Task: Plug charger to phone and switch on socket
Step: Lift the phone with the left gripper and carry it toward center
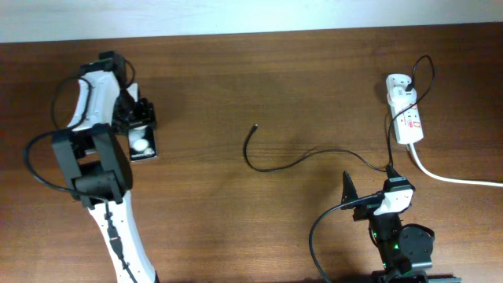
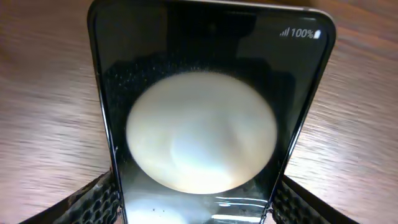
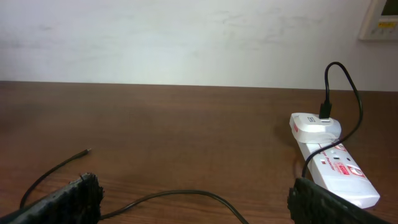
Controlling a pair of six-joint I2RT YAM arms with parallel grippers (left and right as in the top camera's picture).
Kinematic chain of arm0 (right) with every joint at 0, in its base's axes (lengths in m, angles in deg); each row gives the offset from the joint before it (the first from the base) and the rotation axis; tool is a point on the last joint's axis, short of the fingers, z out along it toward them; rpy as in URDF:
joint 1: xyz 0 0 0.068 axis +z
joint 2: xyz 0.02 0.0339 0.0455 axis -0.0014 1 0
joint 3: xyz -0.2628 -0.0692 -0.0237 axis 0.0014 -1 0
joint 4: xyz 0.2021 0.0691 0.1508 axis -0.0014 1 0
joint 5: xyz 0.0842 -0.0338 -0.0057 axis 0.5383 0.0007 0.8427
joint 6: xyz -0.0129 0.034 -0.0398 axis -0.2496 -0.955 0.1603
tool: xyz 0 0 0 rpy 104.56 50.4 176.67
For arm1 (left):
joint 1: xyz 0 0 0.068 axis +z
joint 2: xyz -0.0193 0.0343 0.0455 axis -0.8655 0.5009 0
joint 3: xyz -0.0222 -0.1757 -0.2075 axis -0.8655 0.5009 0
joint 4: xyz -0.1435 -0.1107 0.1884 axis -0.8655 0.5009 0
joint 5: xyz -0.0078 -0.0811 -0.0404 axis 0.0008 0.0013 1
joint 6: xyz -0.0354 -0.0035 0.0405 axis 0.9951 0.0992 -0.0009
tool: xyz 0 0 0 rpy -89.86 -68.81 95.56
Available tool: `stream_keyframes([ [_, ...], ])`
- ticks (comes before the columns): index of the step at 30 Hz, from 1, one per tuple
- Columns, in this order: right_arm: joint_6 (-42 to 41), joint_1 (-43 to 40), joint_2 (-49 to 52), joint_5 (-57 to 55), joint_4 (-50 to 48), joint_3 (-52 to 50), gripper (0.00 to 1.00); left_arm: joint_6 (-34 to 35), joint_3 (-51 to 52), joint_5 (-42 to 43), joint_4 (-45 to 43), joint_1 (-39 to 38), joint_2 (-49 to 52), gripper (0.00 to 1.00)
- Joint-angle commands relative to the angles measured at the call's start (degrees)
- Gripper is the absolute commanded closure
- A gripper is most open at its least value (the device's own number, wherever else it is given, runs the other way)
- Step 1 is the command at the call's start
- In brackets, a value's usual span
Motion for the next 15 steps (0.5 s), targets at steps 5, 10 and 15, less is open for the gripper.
stream_keyframes([
  [5,-0.3,0.3,-0.2,-0.3,0.3,-0.3,0.01,1.0,-0.3,9.9,0.6,-9.3,3.5,0.33],
  [10,-0.3,0.3,-0.2,-0.3,0.3,-0.3,0.01,1.9,-0.3,10.5,0.6,-15.3,3.5,0.34],
  [15,-0.3,0.3,-0.2,-0.3,0.3,-0.3,0.01,4.0,-0.3,10.5,0.7,-18.5,3.5,0.33],
])
